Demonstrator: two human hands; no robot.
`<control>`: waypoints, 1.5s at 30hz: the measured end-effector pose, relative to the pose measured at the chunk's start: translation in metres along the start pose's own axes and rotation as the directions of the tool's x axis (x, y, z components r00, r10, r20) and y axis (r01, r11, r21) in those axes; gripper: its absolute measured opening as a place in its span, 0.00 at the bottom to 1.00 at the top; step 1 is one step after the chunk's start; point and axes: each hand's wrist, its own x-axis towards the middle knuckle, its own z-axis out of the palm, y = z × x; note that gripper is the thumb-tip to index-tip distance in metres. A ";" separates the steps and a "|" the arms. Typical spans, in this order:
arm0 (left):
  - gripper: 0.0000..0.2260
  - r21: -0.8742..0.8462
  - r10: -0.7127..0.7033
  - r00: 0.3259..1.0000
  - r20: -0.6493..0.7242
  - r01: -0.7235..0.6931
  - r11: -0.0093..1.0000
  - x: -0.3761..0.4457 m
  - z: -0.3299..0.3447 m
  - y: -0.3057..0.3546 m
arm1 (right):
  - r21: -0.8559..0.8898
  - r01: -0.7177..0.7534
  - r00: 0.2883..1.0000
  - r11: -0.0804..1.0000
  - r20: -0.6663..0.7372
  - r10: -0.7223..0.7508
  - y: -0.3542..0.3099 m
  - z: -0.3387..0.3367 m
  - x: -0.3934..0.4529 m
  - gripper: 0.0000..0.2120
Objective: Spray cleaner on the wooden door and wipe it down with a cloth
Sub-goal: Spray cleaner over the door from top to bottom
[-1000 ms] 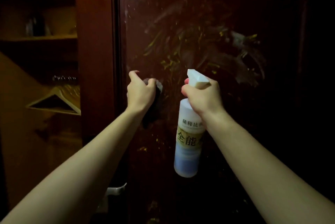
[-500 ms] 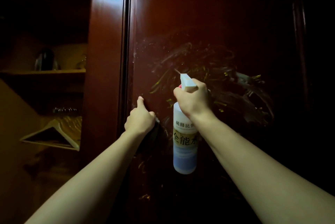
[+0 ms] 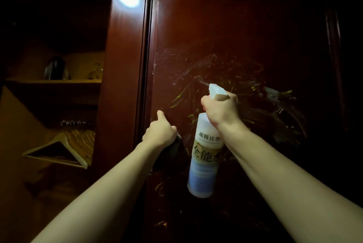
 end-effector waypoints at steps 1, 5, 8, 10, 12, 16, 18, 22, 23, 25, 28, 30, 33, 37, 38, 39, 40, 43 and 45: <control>0.30 -0.005 0.005 1.000 0.016 -0.005 1.000 0.001 0.001 -0.001 | -0.001 0.008 1.000 1.000 -0.016 -0.008 0.002 -0.002 0.001 0.10; 0.33 -0.033 0.015 0.999 0.037 -0.014 0.999 0.002 0.004 -0.004 | -0.035 -0.018 0.998 0.999 -0.064 0.015 0.008 -0.013 0.004 0.06; 0.34 -0.038 0.010 1.000 0.023 -0.009 0.999 0.001 0.007 -0.002 | -0.037 -0.045 0.998 0.998 -0.055 0.043 0.013 -0.022 0.004 0.02; 0.36 -0.040 0.000 1.000 0.025 0.001 0.999 0.001 0.010 0.000 | -0.046 -0.055 0.996 0.997 -0.073 0.051 0.017 -0.028 0.003 0.04; 0.37 -0.029 -0.016 0.999 0.031 0.017 0.999 0.000 0.011 0.001 | -0.055 -0.058 0.994 0.997 -0.095 0.052 0.019 -0.036 0.002 0.05; 0.39 0.005 -0.034 0.999 0.041 0.034 0.999 -0.003 0.012 0.006 | -0.069 -0.062 0.991 0.996 -0.124 0.053 0.023 -0.051 -0.003 0.02; 0.39 0.010 -0.041 0.998 0.047 0.040 0.999 -0.005 0.011 0.007 | -0.068 -0.081 0.991 0.994 -0.115 0.073 0.026 -0.058 -0.004 0.00; 0.40 0.014 -0.048 0.997 0.056 0.047 0.999 -0.006 0.011 0.008 | -0.109 -0.114 0.988 0.988 -0.119 0.101 0.034 -0.068 -0.009 0.01; 0.40 0.012 -0.046 0.997 0.055 0.045 0.999 -0.006 0.011 0.007 | -0.113 -0.119 0.986 0.986 -0.128 0.104 0.036 -0.070 -0.010 0.02; 0.40 0.012 -0.037 0.998 0.047 0.036 0.999 -0.008 0.011 0.007 | -0.112 -0.125 0.984 0.986 -0.138 0.109 0.038 -0.073 -0.012 0.04; 0.39 0.016 -0.021 0.999 0.031 0.020 1.000 -0.011 0.012 0.006 | -0.113 -0.109 0.988 0.988 -0.122 0.095 0.040 -0.074 -0.017 0.09; 0.38 0.011 -0.011 0.999 0.030 0.010 1.000 -0.012 0.012 0.005 | -0.123 -0.106 0.990 0.987 -0.107 0.093 0.040 -0.072 -0.019 0.06; 0.38 0.009 0.006 1.000 0.024 -0.006 1.000 -0.015 0.014 0.004 | -0.138 -0.112 0.993 0.984 -0.062 0.104 0.039 -0.067 -0.024 0.02; 0.38 0.011 0.024 0.999 0.021 -0.024 1.000 -0.019 0.014 0.002 | -0.166 -0.107 0.994 0.980 -0.037 0.102 0.042 -0.058 -0.033 0.04; 0.37 0.003 0.026 0.999 0.021 -0.026 1.000 -0.020 0.014 0.002 | -0.165 -0.105 0.994 0.981 -0.037 0.101 0.042 -0.055 -0.035 0.05; 0.36 -0.009 0.029 0.999 0.020 -0.029 1.000 -0.021 0.014 0.001 | -0.168 -0.104 0.994 0.980 -0.036 0.099 0.043 -0.052 -0.037 0.05; 0.34 -0.020 0.035 0.999 0.020 -0.035 0.999 -0.022 0.014 0.000 | -0.172 -0.102 0.995 0.980 -0.038 0.097 0.043 -0.049 -0.039 0.06; 0.30 -0.031 0.063 0.997 0.041 -0.061 0.998 -0.023 0.014 -0.001 | -0.150 -0.116 0.993 0.982 -0.040 0.112 0.043 -0.043 -0.047 0.04; 0.29 -0.024 0.070 0.996 0.058 -0.068 0.997 -0.023 0.014 -0.002 | -0.129 -0.129 0.992 0.983 -0.019 0.127 0.043 -0.039 -0.052 0.02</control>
